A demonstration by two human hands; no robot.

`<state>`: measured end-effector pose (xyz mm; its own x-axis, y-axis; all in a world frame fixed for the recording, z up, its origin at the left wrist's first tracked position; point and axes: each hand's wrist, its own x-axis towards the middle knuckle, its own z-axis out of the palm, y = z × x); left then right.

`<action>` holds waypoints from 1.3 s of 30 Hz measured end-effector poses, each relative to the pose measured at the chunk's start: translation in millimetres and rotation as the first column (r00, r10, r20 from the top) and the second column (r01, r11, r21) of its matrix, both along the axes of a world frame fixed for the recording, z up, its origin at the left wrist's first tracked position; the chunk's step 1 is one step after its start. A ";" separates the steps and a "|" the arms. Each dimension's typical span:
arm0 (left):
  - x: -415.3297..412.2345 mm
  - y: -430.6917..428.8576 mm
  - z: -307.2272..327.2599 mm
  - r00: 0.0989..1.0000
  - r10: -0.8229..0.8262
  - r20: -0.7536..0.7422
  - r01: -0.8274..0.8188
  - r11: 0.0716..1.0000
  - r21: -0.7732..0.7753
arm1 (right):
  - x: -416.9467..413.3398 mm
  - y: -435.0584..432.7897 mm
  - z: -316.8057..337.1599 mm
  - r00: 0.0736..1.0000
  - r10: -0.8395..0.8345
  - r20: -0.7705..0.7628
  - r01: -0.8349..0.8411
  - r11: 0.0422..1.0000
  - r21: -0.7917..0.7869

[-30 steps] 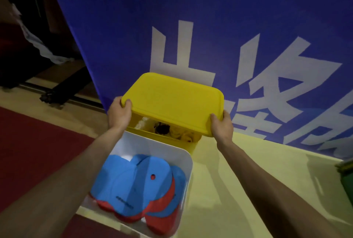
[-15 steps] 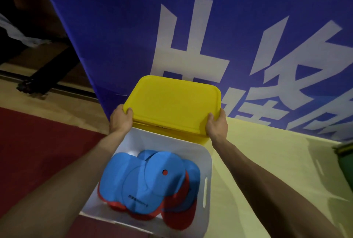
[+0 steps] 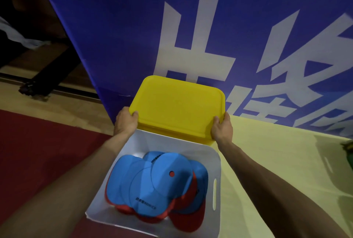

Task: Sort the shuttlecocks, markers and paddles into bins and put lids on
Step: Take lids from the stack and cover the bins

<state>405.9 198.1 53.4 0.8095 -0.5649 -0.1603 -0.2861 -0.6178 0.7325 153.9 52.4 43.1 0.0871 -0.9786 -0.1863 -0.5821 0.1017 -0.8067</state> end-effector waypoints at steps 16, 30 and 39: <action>9.6 -0.6 -1.6 0.990 -0.141 -0.008 0.140 0.978 0.154 | 2.4 -7.1 -11.0 0.987 0.029 -0.158 -0.046 0.994 -0.101; 2.6 -0.5 -6.5 0.808 -0.502 0.308 0.373 0.841 0.393 | -2.0 -6.8 -7.6 0.988 0.084 -0.131 -0.091 0.995 -0.051; -9.0 -9.0 13.6 0.777 -0.512 0.365 0.287 0.805 0.519 | -2.5 -14.2 7.8 0.976 0.169 -0.135 -0.152 0.980 0.130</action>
